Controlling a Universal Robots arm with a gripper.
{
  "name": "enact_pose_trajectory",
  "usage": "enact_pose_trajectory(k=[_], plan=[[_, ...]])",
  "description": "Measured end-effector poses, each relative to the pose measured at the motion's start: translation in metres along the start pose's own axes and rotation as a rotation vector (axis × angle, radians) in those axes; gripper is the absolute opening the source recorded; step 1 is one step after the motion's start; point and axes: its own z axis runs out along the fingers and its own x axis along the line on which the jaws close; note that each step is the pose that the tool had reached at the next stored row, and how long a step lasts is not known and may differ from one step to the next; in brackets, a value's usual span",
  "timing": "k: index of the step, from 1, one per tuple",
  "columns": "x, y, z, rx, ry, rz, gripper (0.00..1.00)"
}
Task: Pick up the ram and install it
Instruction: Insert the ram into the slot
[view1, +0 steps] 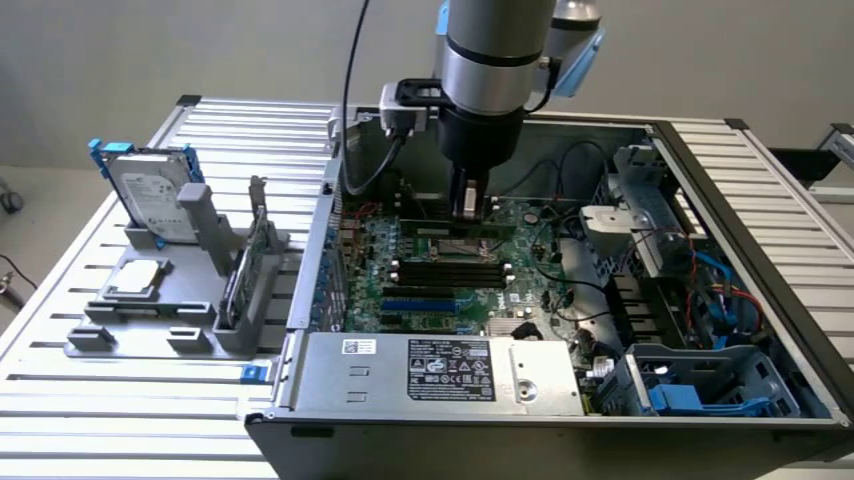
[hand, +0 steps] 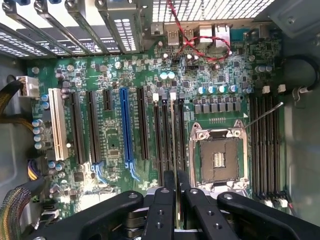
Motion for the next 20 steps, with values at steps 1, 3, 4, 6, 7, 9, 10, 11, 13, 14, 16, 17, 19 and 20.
enact_pose_trajectory(k=[1, 3, 4, 6, 7, 9, 10, 11, 13, 14, 16, 17, 19, 20], plan=[[0.001, -0.0001, 0.0018, -0.0001, -0.0002, -0.001, 0.14], [0.002, -0.0002, 0.0053, -0.0001, 0.0000, -0.002, 0.14], [0.002, -0.0003, 0.0073, -0.0001, 0.0000, -0.003, 0.14], [0.003, -0.0004, 0.0108, -0.0002, 0.0000, -0.004, 0.14], [0.004, -0.0005, 0.0126, -0.0003, 0.0001, -0.005, 0.14], [0.005, -0.0006, 0.0161, -0.0003, 0.0001, -0.006, 0.14], [0.006, -0.0007, 0.0180, -0.0004, 0.0001, -0.007, 0.14], [0.006, -0.0008, 0.0198, -0.0004, 0.0001, -0.007, 0.14], [0.007, -0.0009, 0.0234, -0.0004, 0.0000, -0.009, 0.14], [0.008, -0.0010, 0.0251, -0.0005, 0.0002, -0.009, 0.14], [0.008, -0.0011, 0.0288, -0.0006, 0.0001, -0.011, 0.14], [0.009, -0.0012, 0.0305, -0.0006, 0.0002, -0.012, 0.14], [0.010, -0.0013, 0.0341, -0.0007, 0.0002, -0.014, 0.14], [0.010, -0.0013, 0.0359, -0.0008, 0.0003, -0.014, 0.14]])
